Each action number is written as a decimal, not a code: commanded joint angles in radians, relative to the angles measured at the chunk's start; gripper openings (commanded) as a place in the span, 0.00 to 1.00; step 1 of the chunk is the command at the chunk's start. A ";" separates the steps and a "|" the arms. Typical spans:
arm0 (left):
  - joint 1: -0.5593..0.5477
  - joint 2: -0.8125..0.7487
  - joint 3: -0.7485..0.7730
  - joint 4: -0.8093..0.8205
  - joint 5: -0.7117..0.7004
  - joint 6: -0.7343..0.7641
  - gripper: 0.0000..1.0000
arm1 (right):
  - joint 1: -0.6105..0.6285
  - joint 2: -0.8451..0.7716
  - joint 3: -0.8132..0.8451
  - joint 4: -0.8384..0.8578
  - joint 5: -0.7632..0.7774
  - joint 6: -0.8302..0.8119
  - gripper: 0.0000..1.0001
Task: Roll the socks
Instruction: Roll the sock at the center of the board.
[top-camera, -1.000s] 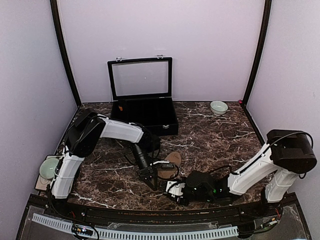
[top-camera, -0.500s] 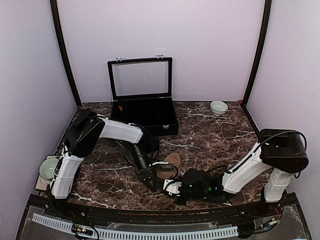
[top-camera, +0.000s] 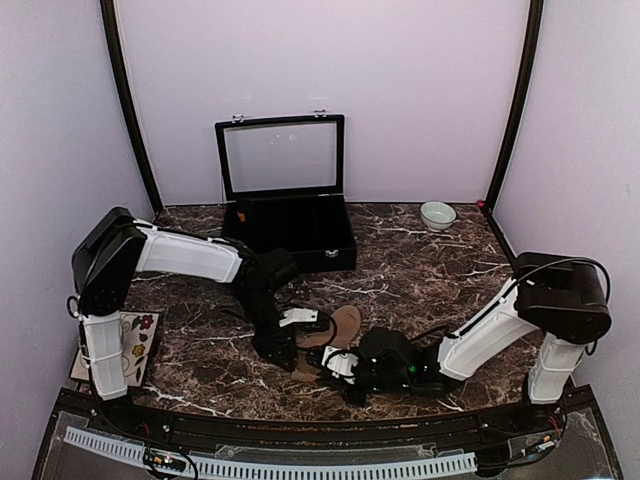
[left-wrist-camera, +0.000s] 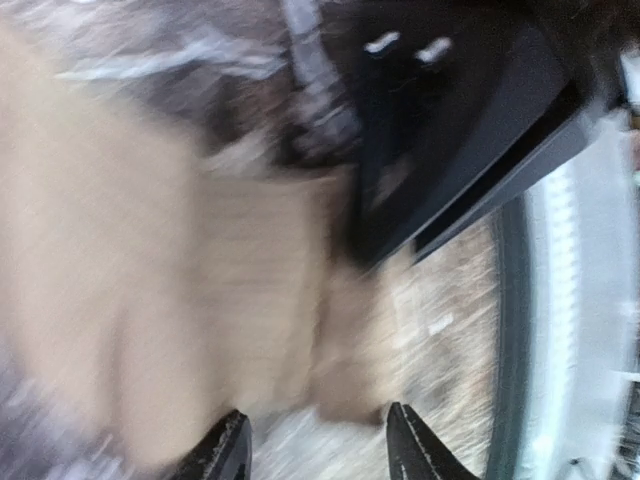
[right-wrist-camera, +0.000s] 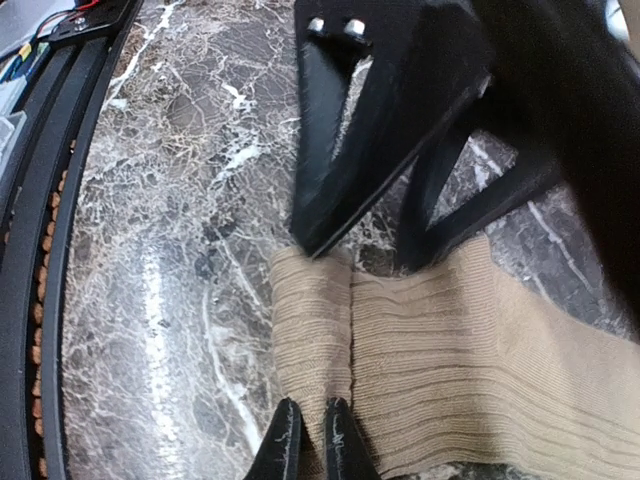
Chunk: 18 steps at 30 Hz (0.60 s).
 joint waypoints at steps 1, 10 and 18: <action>0.025 -0.192 -0.120 0.250 -0.217 -0.055 0.50 | 0.000 -0.006 0.010 -0.194 -0.087 0.094 0.00; 0.046 -0.358 -0.272 0.371 -0.134 -0.025 0.51 | -0.055 -0.058 0.012 -0.241 -0.149 0.245 0.00; 0.016 -0.440 -0.365 0.423 -0.181 0.020 0.52 | -0.165 -0.027 0.065 -0.321 -0.304 0.418 0.00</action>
